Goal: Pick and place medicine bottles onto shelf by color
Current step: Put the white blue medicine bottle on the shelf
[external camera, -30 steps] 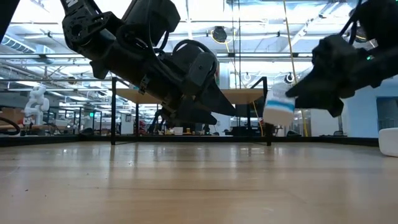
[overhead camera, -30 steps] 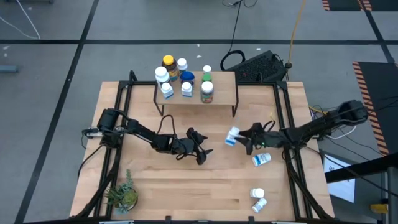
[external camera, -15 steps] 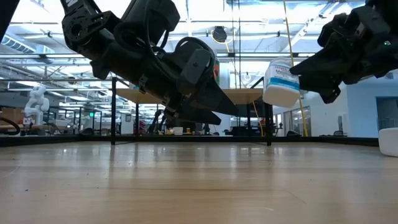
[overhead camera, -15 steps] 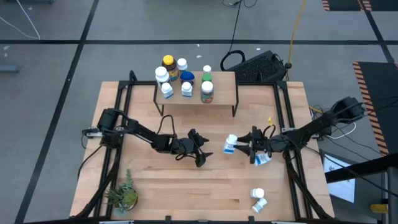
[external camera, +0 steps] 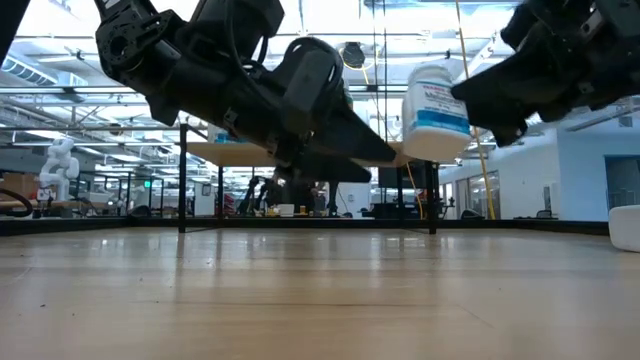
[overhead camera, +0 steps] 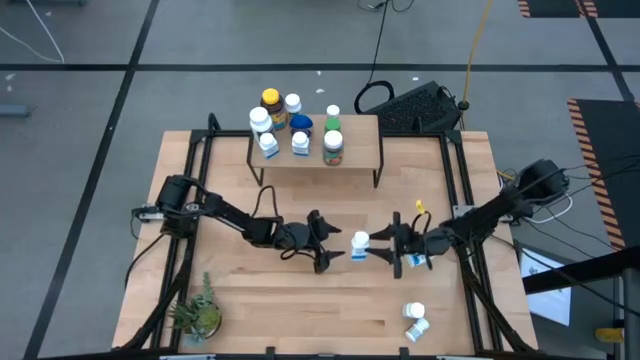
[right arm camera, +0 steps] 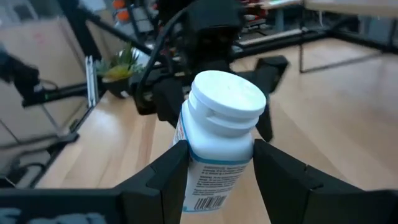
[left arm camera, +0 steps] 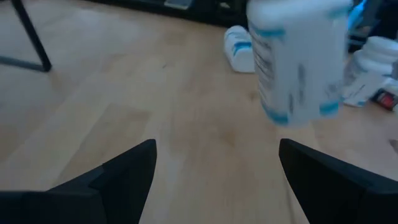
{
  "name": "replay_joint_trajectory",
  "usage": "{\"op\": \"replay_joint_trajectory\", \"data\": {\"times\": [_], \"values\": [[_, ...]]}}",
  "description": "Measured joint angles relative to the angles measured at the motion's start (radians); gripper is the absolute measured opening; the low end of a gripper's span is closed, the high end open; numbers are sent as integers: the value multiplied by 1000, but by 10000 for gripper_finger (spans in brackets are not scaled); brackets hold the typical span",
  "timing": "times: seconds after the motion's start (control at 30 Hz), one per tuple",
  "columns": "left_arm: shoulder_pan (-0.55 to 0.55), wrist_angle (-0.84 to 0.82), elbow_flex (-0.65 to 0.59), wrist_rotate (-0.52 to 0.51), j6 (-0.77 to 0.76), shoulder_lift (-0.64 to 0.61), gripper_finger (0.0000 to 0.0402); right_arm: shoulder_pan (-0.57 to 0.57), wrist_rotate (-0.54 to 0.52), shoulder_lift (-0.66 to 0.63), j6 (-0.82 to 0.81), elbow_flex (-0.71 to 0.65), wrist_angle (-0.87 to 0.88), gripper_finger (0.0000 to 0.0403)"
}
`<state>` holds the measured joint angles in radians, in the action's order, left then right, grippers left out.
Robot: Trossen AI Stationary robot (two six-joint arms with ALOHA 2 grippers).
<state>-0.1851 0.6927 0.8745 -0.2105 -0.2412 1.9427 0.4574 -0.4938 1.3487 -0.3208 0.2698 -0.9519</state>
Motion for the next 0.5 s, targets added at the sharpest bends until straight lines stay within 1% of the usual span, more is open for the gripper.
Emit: {"op": "replay_joint_trajectory", "data": {"times": [0.2, 0.4, 0.5], "values": [[-12, 13, 0, -3, 3, 0, 340, 6, -1, 79, 128, 98, -2, 163], [-35, 13, 0, -7, 8, 0, 340, 0, -5, 96, 165, 131, -3, 163], [-47, 14, 0, -7, 39, 0, 340, -6, -5, 96, 169, 131, -7, 164]]}}
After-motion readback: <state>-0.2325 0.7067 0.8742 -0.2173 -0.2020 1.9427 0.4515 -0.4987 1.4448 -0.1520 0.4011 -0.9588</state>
